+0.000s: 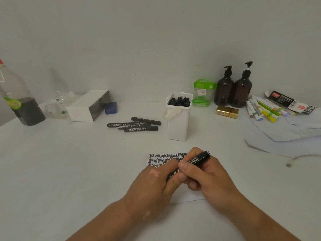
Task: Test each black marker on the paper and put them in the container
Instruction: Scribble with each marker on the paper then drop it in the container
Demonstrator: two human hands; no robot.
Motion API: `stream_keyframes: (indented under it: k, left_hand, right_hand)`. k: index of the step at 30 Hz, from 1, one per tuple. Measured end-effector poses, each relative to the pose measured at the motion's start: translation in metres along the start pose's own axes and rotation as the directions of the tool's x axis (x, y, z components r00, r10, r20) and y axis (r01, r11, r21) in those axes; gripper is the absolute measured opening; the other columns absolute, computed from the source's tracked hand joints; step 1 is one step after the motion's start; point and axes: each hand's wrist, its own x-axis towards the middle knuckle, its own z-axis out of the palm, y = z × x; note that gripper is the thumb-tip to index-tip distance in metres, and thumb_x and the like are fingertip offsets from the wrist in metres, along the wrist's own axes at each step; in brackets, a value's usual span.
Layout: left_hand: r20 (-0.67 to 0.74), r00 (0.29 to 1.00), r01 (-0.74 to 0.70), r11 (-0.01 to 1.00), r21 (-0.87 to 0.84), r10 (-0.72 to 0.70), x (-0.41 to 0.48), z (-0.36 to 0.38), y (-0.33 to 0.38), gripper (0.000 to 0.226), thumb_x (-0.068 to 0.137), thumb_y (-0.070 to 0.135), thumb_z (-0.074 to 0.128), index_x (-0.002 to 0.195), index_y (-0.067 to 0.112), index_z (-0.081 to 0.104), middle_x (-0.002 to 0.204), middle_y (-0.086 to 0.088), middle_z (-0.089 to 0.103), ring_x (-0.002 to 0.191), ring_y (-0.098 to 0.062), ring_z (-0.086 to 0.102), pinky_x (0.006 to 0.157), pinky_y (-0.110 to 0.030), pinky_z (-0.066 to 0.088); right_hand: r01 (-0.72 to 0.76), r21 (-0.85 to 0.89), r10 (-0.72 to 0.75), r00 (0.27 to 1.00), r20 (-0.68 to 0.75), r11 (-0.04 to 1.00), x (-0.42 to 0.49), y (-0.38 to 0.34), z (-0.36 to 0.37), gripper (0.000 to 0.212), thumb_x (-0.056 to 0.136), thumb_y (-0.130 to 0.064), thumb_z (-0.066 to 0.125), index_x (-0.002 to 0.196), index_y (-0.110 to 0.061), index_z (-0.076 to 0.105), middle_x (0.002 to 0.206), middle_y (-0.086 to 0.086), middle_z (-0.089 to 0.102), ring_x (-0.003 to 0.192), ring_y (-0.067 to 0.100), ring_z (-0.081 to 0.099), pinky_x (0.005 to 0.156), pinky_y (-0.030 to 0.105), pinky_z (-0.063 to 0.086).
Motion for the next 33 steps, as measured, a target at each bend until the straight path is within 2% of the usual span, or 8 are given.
stream_keyframes:
  k: [6,10,13,15,17,20,25,33]
  left_hand:
    - [-0.074,0.997,-0.002,0.998,0.059,0.007,0.001,0.008,-0.004,0.039,0.092,0.065,0.05,0.116,0.035,0.056,0.064,0.015,0.047,0.059,-0.004,0.045,0.057,-0.015,0.03]
    - [-0.104,0.992,0.082,0.985,0.152,-0.066,0.002,0.008,-0.014,0.066,0.075,0.075,0.058,0.129,0.039,0.052,0.092,0.022,0.047,0.088,0.001,0.049,0.078,-0.014,0.039]
    - [0.007,0.991,0.123,0.947,0.297,-0.131,0.004,0.011,-0.017,0.087,0.068,0.084,0.054,0.143,0.041,0.044,0.113,0.019,0.041,0.112,-0.005,0.041,0.101,-0.026,0.039]
    - [0.046,0.982,0.153,0.921,0.359,-0.181,0.005,0.013,-0.019,0.091,0.066,0.088,0.048,0.145,0.043,0.042,0.115,0.018,0.037,0.115,-0.006,0.036,0.106,-0.03,0.035]
    - [0.058,0.976,0.175,0.91,0.375,-0.212,0.006,0.011,-0.022,0.09,0.064,0.09,0.045,0.142,0.044,0.046,0.114,0.018,0.037,0.114,-0.006,0.034,0.106,-0.031,0.034]
    - [0.055,0.969,0.204,0.901,0.383,-0.242,0.004,0.005,-0.028,0.089,0.063,0.091,0.046,0.139,0.045,0.048,0.112,0.019,0.037,0.114,-0.005,0.034,0.105,-0.031,0.033]
    - [0.057,0.962,0.227,0.897,0.38,-0.268,0.002,-0.001,-0.032,0.086,0.065,0.088,0.054,0.139,0.046,0.049,0.112,0.018,0.038,0.116,-0.004,0.036,0.105,-0.033,0.033]
    - [0.056,0.96,0.235,0.899,0.369,-0.274,0.002,-0.001,-0.032,0.083,0.066,0.086,0.057,0.138,0.045,0.05,0.112,0.018,0.038,0.117,-0.005,0.036,0.106,-0.033,0.032]
  right_hand:
    - [0.066,-0.108,-0.087,0.977,-0.195,0.992,0.004,0.002,-0.006,0.013,0.079,-0.023,0.069,0.067,-0.021,0.063,0.052,0.003,0.054,0.045,0.01,0.046,0.045,0.018,0.038]
    - [0.103,0.064,-0.066,0.899,-0.433,0.993,0.009,-0.005,-0.038,0.009,0.074,-0.022,0.065,0.071,-0.019,0.072,0.051,0.007,0.054,0.043,0.015,0.047,0.041,0.024,0.035]
    - [0.048,0.132,0.009,0.916,-0.401,0.99,0.011,-0.004,-0.052,0.023,0.076,-0.024,0.06,0.084,-0.015,0.08,0.063,0.015,0.066,0.051,0.021,0.06,0.041,0.028,0.043]
    - [-0.022,0.121,0.063,0.937,-0.344,0.992,0.012,0.0,-0.051,0.022,0.074,-0.024,0.062,0.082,-0.014,0.08,0.068,0.016,0.069,0.056,0.022,0.063,0.043,0.028,0.046]
    - [-0.063,0.006,0.062,0.952,-0.298,0.998,0.012,0.004,-0.047,0.013,0.072,-0.024,0.07,0.077,-0.014,0.075,0.062,0.012,0.063,0.055,0.021,0.057,0.043,0.028,0.043]
    - [-0.093,-0.148,0.056,0.969,-0.239,0.985,0.01,0.011,-0.037,0.022,0.062,-0.034,0.077,0.073,-0.017,0.069,0.054,0.007,0.053,0.049,0.021,0.045,0.043,0.028,0.036]
    - [-0.146,-0.501,0.029,0.972,-0.233,0.853,0.009,0.02,-0.028,0.009,0.074,-0.036,0.079,0.079,-0.031,0.074,0.055,-0.017,0.064,0.048,-0.001,0.054,0.049,0.011,0.037]
    - [-0.18,-0.579,0.024,0.964,-0.266,0.796,0.009,0.025,-0.029,0.007,0.078,-0.036,0.082,0.081,-0.038,0.076,0.077,-0.021,0.073,0.071,-0.005,0.065,0.058,0.005,0.041]
